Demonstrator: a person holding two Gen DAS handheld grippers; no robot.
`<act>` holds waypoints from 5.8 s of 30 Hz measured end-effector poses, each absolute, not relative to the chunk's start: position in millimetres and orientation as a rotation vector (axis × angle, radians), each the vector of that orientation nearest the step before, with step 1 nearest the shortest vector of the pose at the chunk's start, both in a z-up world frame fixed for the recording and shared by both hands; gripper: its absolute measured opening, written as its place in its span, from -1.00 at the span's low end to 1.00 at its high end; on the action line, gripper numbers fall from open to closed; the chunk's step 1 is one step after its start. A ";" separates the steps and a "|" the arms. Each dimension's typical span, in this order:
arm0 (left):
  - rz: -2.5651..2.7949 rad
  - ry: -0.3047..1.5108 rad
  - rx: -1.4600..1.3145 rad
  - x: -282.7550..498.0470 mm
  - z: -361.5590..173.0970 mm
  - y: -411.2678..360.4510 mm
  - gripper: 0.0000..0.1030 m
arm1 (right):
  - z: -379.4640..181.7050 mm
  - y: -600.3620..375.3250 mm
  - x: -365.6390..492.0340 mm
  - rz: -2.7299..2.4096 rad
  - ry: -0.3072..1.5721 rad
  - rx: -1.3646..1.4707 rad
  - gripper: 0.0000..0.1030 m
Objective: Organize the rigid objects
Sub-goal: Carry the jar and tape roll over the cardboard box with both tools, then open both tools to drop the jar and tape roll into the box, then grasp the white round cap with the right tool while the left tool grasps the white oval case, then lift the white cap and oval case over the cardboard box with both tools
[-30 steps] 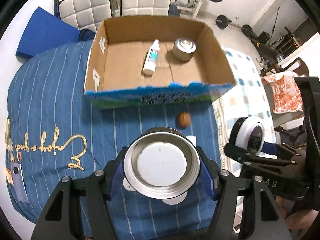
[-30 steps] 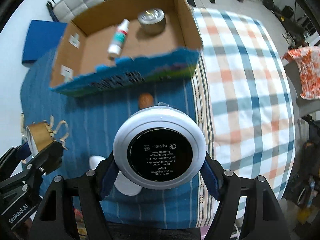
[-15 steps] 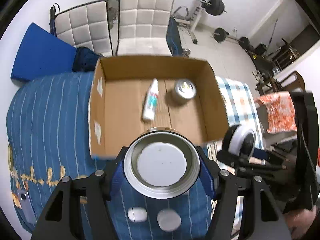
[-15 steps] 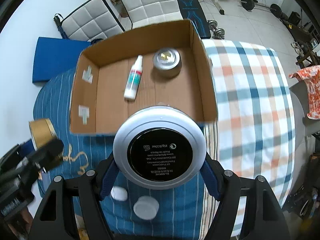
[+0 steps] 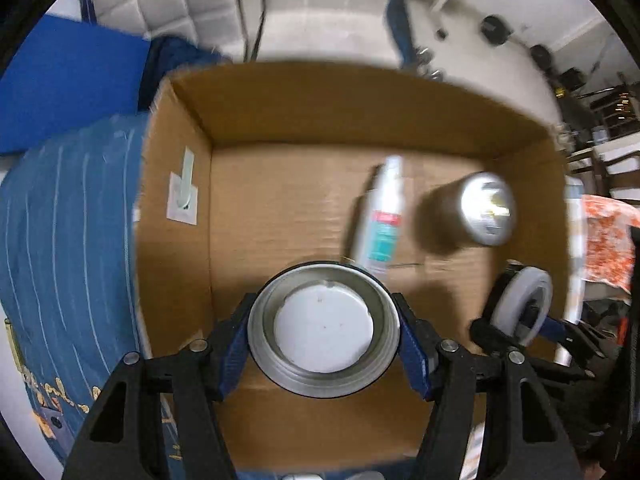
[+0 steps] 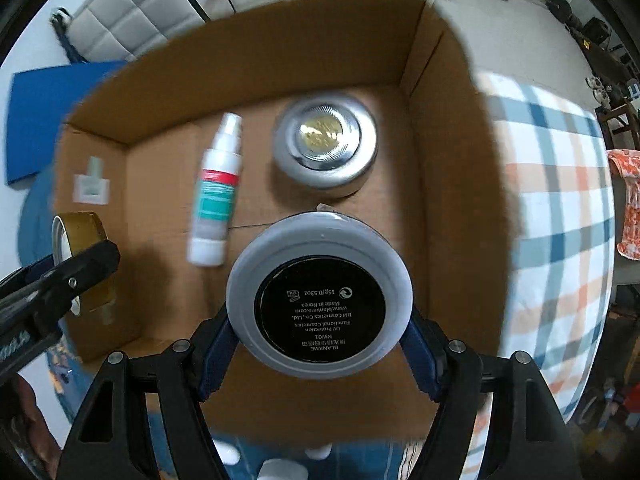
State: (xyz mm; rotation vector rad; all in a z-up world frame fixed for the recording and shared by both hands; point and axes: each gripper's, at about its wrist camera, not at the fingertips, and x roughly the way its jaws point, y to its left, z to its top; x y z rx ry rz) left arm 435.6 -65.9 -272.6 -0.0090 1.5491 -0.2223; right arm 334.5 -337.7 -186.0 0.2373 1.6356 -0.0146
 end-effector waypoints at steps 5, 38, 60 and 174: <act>-0.174 1.614 0.014 450.0 -317.2 -62.1 0.21 | -226.5 -334.2 349.1 -0.027 1.712 0.206 0.48; -0.177 1.525 0.059 448.9 -288.1 -65.9 0.95 | -211.2 -314.5 360.4 -0.020 1.685 0.163 1.00; -0.197 1.224 0.023 321.4 -153.7 -47.2 0.99 | -65.3 -309.0 233.8 0.046 1.416 0.174 1.00; -0.256 1.316 -0.112 188.0 -182.5 -74.4 0.06 | -64.9 -362.2 123.2 0.133 1.473 0.291 -0.22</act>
